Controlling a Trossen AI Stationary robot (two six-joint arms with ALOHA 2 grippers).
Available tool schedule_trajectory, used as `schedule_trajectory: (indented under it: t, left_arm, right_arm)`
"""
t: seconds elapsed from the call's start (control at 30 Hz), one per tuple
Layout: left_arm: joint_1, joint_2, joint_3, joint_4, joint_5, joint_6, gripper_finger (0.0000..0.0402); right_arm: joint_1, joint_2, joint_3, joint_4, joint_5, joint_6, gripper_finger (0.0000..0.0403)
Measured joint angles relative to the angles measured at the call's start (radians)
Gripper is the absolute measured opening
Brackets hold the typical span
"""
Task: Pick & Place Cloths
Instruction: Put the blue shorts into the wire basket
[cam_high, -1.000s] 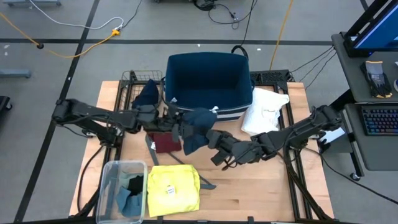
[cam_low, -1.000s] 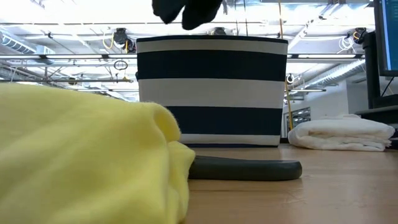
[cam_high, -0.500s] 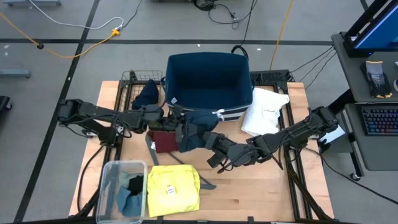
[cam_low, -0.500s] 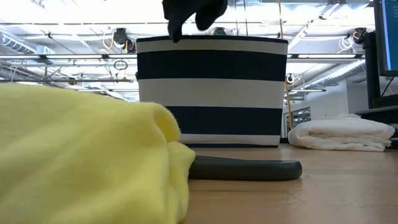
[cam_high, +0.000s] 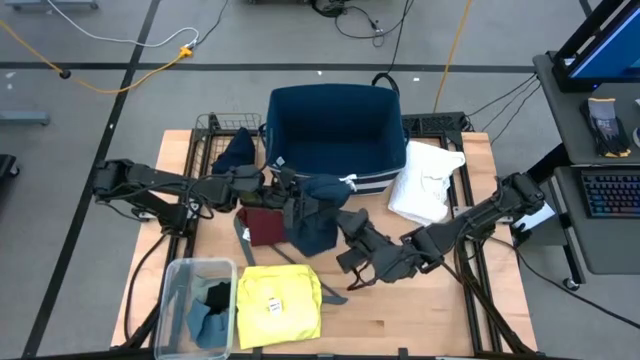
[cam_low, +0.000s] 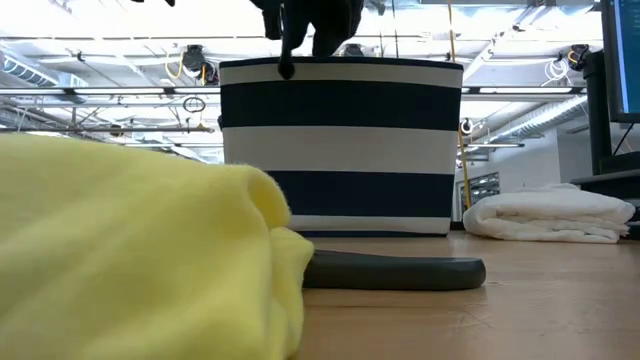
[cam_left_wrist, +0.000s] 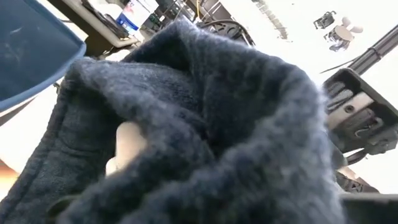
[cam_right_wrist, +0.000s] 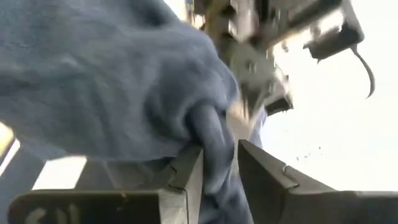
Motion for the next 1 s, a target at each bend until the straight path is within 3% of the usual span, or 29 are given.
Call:
schedule_trajectory:
  t: [0.13, 0.43, 0.77, 1.0]
  left_arm:
    - [0.000, -0.028, 0.000, -0.037, -0.004, 0.010, 0.0027]
    - [-0.010, -0.187, -0.001, -0.271, -0.141, 0.061, 0.0027]
    - [-0.018, -0.418, -0.001, -0.587, -0.496, 0.146, 0.0027]
    - [-0.018, -0.530, -0.001, -0.630, -0.726, 0.261, 0.0027]
  right_arm:
    - [0.015, 0.000, 0.000, -0.016, 0.107, 0.010, 0.0106]
    - [0.031, -0.047, -0.058, -0.018, 0.154, 0.125, 0.0116]
    - [0.027, -0.147, -0.172, -0.014, 0.188, 0.327, 0.0114]
    - [0.025, -0.256, -0.277, -0.016, 0.187, 0.549, 0.0113]
